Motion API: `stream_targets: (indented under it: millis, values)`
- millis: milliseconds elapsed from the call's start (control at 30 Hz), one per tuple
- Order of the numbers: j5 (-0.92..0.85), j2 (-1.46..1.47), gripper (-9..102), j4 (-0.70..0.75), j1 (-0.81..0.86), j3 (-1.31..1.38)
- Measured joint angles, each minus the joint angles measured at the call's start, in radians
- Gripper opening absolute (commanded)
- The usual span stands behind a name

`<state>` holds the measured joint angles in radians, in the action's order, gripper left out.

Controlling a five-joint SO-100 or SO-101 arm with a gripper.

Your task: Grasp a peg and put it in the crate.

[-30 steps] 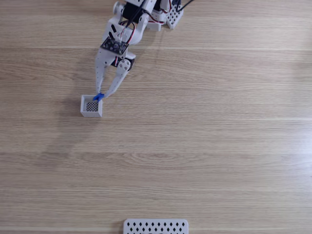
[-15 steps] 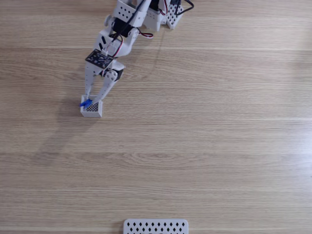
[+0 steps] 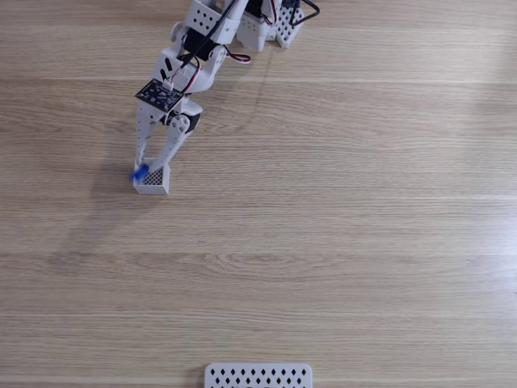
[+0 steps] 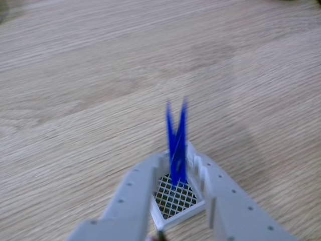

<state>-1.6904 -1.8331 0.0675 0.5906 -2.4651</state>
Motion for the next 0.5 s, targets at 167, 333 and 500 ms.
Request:
stream_targets:
  millis: [167,333,500]
  values:
    - [0.0,0.0,25,0.0,0.0,0.0]
    - [0.0,0.0,6,0.0,0.0,0.0]
    - [0.0,0.0,0,0.0,0.0,0.0]
